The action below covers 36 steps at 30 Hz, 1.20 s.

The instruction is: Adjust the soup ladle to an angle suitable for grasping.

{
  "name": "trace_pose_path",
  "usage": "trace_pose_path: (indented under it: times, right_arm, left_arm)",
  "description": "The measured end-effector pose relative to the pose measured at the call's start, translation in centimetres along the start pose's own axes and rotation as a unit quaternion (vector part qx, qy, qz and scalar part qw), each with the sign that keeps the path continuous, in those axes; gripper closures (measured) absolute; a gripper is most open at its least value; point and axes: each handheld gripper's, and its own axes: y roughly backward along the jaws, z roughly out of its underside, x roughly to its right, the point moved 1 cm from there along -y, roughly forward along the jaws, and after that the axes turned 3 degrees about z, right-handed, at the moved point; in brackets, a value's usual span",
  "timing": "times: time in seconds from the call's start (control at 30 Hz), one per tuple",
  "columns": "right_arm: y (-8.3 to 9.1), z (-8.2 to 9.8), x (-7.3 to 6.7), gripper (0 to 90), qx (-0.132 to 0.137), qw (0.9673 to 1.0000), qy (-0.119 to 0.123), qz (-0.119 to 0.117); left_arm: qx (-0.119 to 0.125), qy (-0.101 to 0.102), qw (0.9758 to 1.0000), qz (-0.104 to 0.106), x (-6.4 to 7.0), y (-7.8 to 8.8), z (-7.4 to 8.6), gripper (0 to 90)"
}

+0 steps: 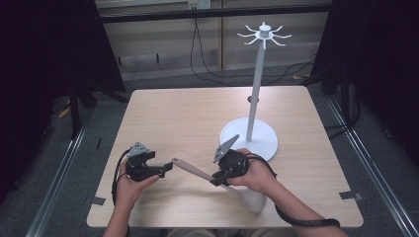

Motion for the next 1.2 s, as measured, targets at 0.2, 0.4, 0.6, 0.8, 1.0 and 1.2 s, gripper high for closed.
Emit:
trace_pose_path:
  times: [0.2,0.4,0.6,0.8,1.0,1.2]
  right_arm:
    - [1.8,0.3,0.7,78.3,0.035,0.9992,-0.016,0.0]
    - [3.7,0.5,1.2,78.4,0.076,0.9963,-0.039,0.01]
    - [5.3,0.7,1.8,78.4,0.123,0.9907,-0.057,0.006]
    - [6.3,0.7,2.0,78.3,0.169,0.9833,-0.066,0.007]
    - [7.3,0.9,2.2,78.3,0.211,0.9749,-0.07,0.011]
    - [8.5,0.9,2.5,78.3,0.258,0.9623,-0.081,0.03]
  left_arm:
    - [-0.001,0.001,1.0,0.001,0.0,-0.1,0.0,10.2]
    - [-0.003,-0.002,1.0,0.001,0.1,-0.1,0.0,10.2]
    - [-0.004,-0.003,1.0,0.005,0.2,-0.2,0.0,10.3]
    - [-0.005,-0.006,0.9999,0.007,0.3,-0.2,0.0,10.2]
    - [-0.005,-0.007,1.0,0.005,0.3,-0.3,0.0,10.3]
    - [-0.007,-0.007,0.9999,0.008,0.4,-0.3,0.0,10.3]
